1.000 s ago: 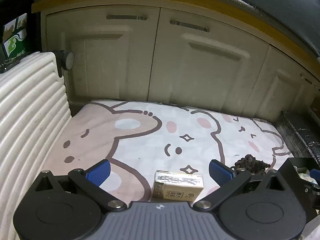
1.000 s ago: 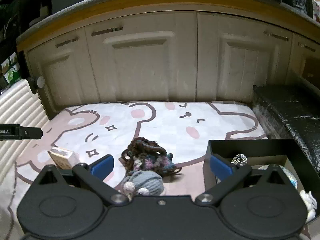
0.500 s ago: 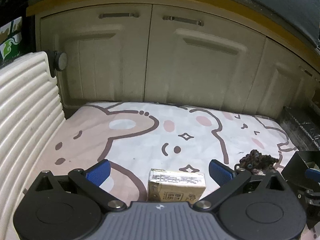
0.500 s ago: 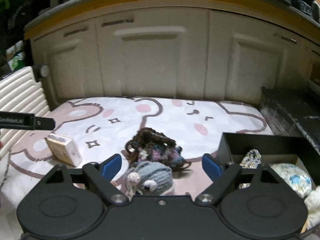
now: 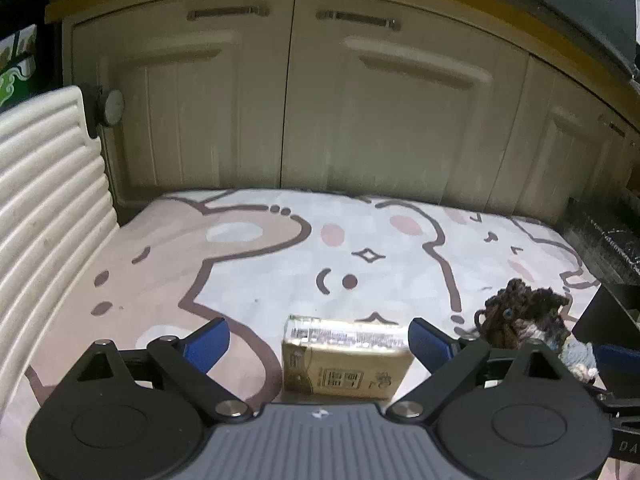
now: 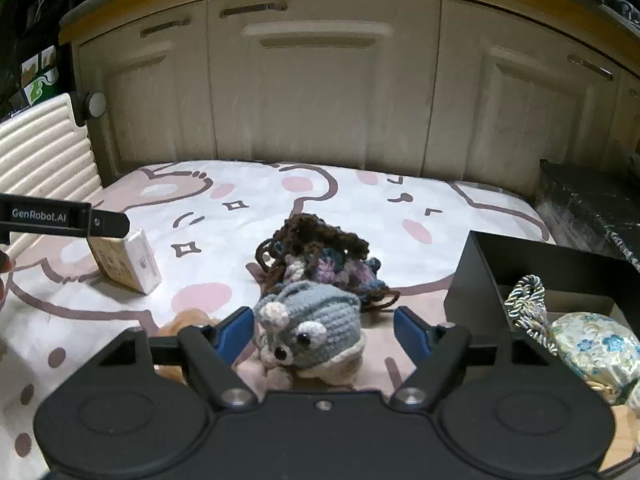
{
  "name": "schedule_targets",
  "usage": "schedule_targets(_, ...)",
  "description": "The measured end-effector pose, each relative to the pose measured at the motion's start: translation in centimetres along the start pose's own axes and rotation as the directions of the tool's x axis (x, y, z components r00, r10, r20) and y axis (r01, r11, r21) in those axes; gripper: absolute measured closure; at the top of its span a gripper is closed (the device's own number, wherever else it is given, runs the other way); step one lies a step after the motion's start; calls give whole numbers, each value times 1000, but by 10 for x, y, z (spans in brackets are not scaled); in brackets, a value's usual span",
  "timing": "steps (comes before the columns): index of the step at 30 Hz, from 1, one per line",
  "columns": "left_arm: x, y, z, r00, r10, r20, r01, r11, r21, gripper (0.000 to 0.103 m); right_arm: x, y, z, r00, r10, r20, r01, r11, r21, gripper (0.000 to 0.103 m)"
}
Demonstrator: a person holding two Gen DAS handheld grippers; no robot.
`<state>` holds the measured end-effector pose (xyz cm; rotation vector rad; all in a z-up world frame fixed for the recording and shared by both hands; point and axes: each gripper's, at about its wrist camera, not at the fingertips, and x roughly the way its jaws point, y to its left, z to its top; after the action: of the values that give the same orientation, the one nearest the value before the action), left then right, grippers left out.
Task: Organize objects
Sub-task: 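Move the left tool to the cardboard carton while the right tool nears the grey knitted mouse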
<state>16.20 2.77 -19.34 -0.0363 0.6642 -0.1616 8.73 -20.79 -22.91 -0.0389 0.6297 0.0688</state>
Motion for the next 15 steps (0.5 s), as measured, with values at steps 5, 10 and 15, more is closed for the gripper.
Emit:
schedule_targets(5, 6, 2, -3, 1000, -13, -4, 13, 1000, -18, 8, 7, 1, -3, 1000, -3, -9, 3, 1000, -19, 34)
schedule_targets(10, 7, 2, -5, 999, -35, 9, 36, 999, -20, 8, 12, 1, -7, 1000, 3, -22, -4, 1000, -28, 40)
schedule_targets(15, 7, -2, -6, 998, -55, 12, 55, 998, 1, 8, 14, 2, -7, 999, 19, -27, -20, 999, -26, 49)
